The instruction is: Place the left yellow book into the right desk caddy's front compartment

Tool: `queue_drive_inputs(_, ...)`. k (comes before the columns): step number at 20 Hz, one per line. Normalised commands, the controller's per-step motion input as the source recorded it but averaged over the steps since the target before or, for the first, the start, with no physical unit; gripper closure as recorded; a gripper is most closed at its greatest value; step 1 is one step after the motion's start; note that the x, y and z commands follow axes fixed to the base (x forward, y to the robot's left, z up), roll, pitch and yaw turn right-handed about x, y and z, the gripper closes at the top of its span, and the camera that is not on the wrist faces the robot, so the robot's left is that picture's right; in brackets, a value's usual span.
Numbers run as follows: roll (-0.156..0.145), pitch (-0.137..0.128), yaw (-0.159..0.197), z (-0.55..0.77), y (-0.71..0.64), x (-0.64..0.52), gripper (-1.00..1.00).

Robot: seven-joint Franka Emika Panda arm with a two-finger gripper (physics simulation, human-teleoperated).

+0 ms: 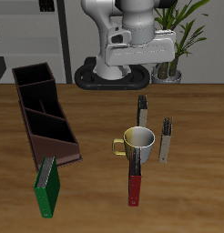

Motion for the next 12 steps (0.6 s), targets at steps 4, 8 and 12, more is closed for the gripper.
queue_drive_inputs(4,-0.006,-0.025,-0.021,-0.1,0.36,0.18,-1.0)
queue_drive_inputs(8,-0.054,-0.033,-0.048,-0.1,0.3,0.23,-1.0)
queue_drive_inputs(12,-0.064,-0.036,-0.042,-0.11,0.26,0.16,-1.0)
